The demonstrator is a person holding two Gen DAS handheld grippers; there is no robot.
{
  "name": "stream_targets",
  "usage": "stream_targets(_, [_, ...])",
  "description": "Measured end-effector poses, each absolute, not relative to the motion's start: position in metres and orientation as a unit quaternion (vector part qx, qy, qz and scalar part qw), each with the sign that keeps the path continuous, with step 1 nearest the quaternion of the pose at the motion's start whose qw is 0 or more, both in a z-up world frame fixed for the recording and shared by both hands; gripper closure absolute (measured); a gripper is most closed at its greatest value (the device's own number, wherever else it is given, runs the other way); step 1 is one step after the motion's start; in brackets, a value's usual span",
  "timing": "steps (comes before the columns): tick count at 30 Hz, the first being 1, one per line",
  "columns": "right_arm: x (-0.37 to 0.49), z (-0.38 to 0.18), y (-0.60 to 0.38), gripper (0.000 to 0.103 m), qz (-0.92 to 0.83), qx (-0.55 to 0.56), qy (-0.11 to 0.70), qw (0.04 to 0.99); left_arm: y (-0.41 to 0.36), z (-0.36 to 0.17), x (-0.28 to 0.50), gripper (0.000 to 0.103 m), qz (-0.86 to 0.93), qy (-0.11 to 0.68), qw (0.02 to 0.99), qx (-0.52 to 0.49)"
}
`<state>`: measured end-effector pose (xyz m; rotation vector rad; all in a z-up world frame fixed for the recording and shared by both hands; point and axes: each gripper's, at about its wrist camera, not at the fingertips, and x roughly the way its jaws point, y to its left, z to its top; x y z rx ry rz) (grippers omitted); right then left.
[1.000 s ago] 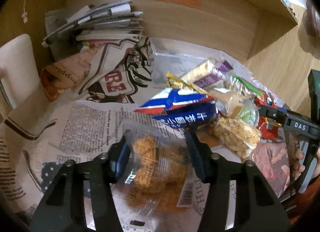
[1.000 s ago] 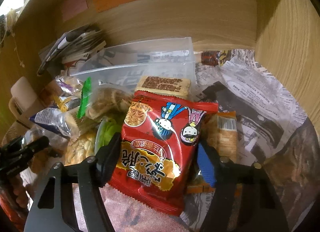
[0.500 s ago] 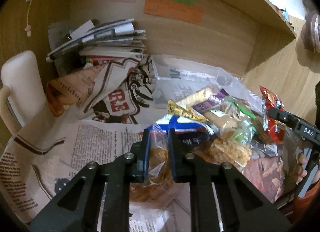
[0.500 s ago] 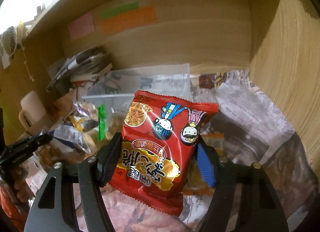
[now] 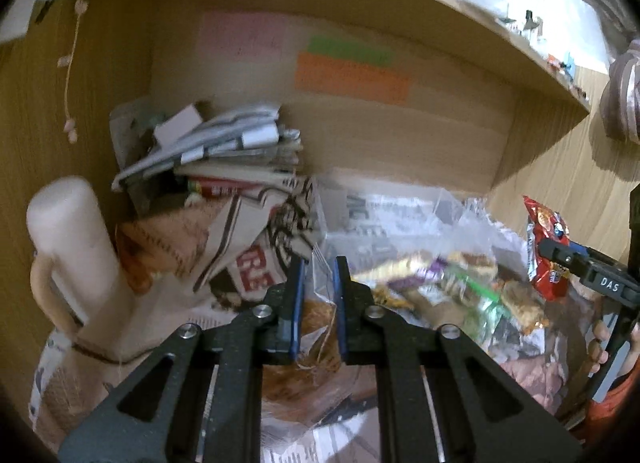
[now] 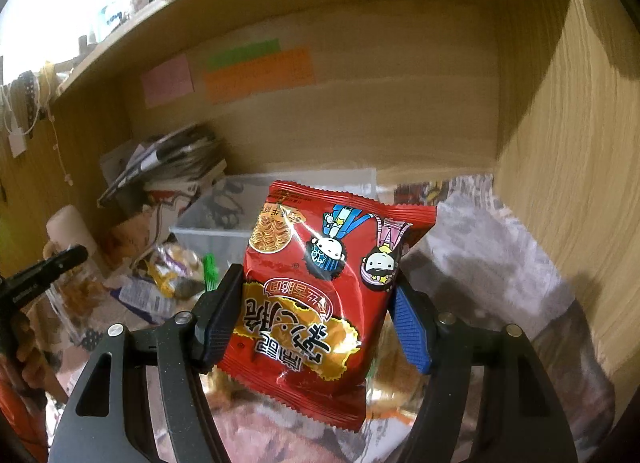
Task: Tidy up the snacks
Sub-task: 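Carry the red chip bag into the clear box with the right gripper while the left drops its cookie bag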
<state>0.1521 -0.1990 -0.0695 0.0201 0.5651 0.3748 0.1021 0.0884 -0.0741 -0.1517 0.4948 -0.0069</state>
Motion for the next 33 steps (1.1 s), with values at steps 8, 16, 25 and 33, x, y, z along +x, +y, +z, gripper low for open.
stream_targets(8, [0.170,-0.051,-0.192,0.037,0.190,0.000,0.254,0.948,0.085,-0.044,0.135,0.092,-0.016,0.220,0.974,-0.061])
stream_targets(16, [0.193,-0.045,-0.180,0.037,0.196,-0.011,0.253,0.947,0.074,-0.030,0.182,0.093,-0.035,0.214,0.975,-0.052])
stream_targets(25, [0.235,-0.050,-0.165,0.037,0.200,-0.025,0.277,0.939,0.065,-0.031,0.246,0.093,-0.046,0.218,0.974,-0.049])
stream_targets(33, [0.273,-0.063,-0.152,0.037,0.189,-0.044,0.310,0.931,0.059,-0.057,0.291,0.092,-0.042,0.249,0.966,-0.050])
